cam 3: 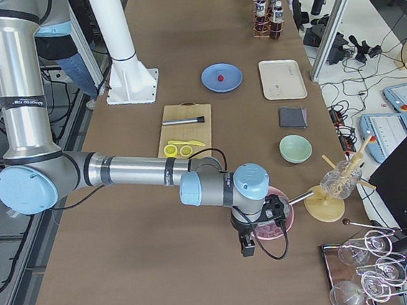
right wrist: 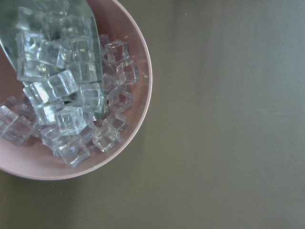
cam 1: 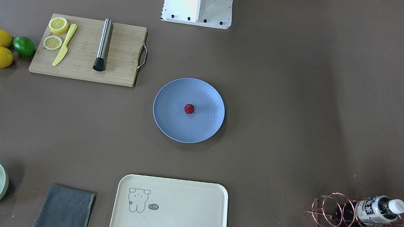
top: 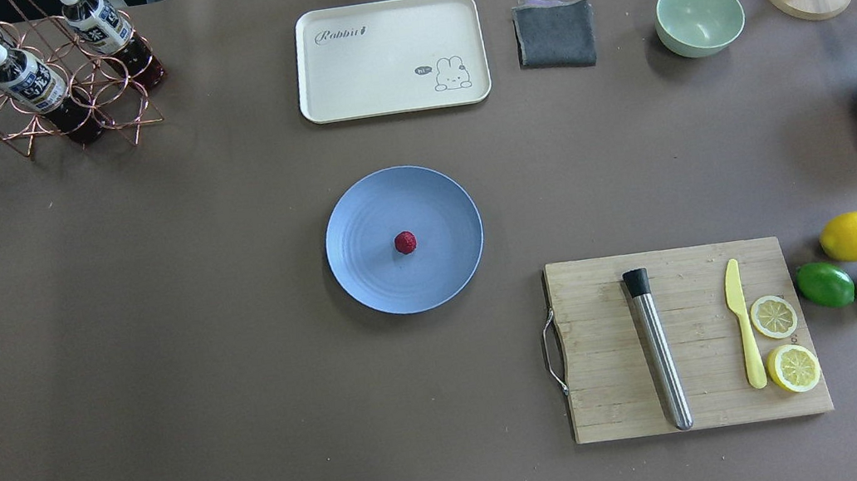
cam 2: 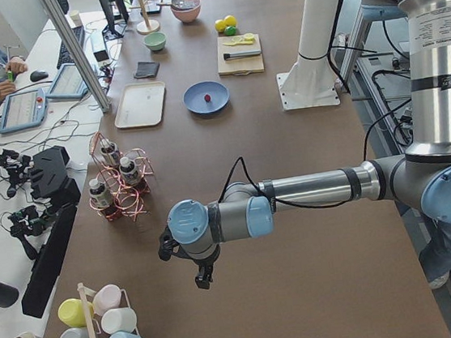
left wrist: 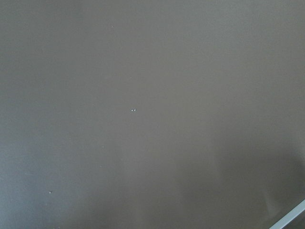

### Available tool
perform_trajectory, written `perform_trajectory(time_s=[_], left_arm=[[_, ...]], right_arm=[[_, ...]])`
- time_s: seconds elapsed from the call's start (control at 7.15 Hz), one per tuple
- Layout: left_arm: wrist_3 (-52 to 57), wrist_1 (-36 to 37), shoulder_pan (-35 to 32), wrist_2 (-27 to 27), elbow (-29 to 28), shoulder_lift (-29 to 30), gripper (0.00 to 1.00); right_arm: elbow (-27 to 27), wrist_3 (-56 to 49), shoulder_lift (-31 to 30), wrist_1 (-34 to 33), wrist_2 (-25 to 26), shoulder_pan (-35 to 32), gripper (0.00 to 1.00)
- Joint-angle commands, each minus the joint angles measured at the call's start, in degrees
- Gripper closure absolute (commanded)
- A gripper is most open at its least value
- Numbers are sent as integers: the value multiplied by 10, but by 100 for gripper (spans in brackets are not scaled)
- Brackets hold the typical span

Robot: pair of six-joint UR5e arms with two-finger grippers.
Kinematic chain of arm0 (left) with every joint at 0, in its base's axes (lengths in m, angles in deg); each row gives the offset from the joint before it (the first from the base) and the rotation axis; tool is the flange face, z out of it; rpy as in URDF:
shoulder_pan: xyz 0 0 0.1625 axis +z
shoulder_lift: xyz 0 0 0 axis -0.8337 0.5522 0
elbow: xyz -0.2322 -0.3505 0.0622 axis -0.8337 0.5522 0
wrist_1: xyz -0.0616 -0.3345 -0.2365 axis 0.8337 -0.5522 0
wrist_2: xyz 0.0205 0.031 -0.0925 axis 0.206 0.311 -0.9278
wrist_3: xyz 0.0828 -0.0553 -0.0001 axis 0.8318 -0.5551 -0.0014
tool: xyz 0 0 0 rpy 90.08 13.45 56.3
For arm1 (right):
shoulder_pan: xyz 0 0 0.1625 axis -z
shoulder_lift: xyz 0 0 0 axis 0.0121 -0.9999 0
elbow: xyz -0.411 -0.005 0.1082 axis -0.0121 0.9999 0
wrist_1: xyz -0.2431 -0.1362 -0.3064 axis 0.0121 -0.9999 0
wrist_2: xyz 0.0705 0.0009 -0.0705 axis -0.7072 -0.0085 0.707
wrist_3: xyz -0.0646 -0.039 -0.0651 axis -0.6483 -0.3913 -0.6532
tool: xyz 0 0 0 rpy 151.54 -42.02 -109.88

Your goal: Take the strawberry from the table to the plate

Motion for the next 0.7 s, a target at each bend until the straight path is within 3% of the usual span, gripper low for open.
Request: perform_trajectory(time_s=[0.0,0.56], left_arm=[[1,0,-1,-1,0,-2,2],[1,0,-1,-3,-3,-6,2]], right_arm=[[0,0,0,0,0,0,0],[1,-1,0,0,0,1,0]])
